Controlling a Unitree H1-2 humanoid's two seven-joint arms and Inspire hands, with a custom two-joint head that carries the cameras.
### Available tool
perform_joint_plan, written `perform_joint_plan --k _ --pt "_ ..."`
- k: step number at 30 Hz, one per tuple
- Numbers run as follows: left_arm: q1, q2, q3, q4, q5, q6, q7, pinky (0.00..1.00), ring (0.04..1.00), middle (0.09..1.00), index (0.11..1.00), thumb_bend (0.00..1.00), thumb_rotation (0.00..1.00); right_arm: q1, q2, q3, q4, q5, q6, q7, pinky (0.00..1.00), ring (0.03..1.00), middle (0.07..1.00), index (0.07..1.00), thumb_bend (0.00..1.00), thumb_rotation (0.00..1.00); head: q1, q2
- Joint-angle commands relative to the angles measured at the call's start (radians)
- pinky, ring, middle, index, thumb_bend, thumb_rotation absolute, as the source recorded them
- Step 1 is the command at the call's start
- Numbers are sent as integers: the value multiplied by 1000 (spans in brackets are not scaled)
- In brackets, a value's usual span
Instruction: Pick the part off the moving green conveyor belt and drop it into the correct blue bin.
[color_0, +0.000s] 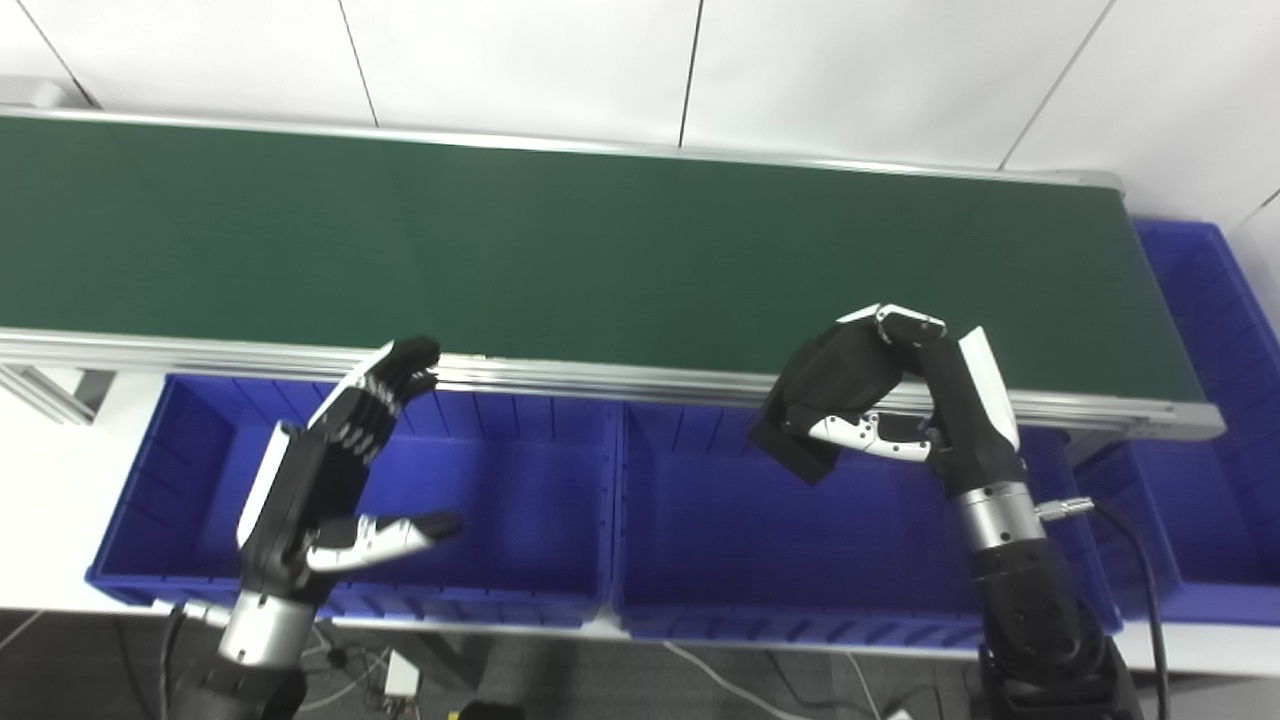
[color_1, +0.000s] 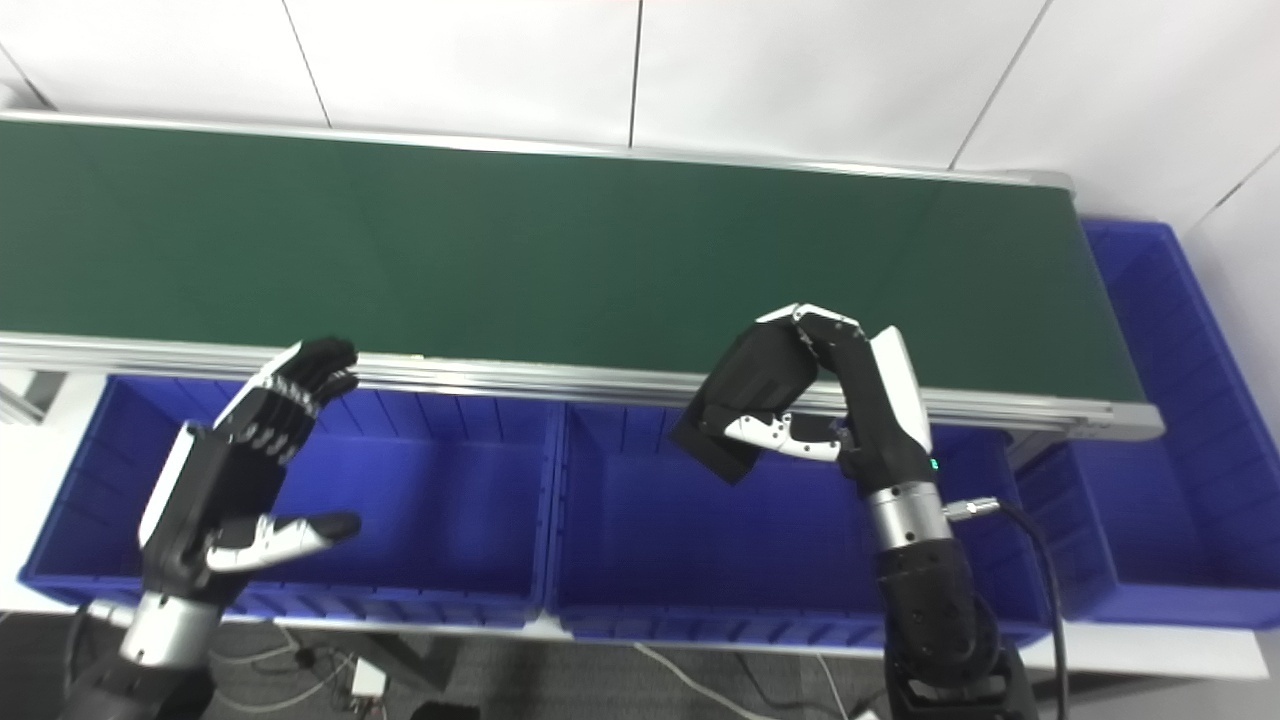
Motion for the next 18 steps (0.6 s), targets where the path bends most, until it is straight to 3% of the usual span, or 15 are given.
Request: perform_joint_plan --k 1,6,8,11,18 --pt "-14 14 -4 -41 -3 -1 23 856 880 876 854 817 272 -18 0 -13 13 7 -34 -18 361 406 537 495 511 0 2 4" --pt "-22 22 -24 -53 -5 9 42 843 874 879 856 813 258 -38 23 -18 126 -6 -46 -52 357 409 543 491 511 0 13 3" --pt "-21 26 -26 -57 1 10 49 848 874 879 856 813 265 -48 30 -16 154 -15 -46 -65 358 385 506 559 504 0 20 3" --pt "-15 22 -21 -68 23 22 68 845 871 876 856 816 279 -65 41 -15 212 -37 -57 -93 360 377 494 580 502 0 19 3" --pt "-10 13 -17 -64 63 17 118 851 877 880 865 740 291 -112 38 24 401 -99 -47 -122 399 391 490 574 505 0 36 -20"
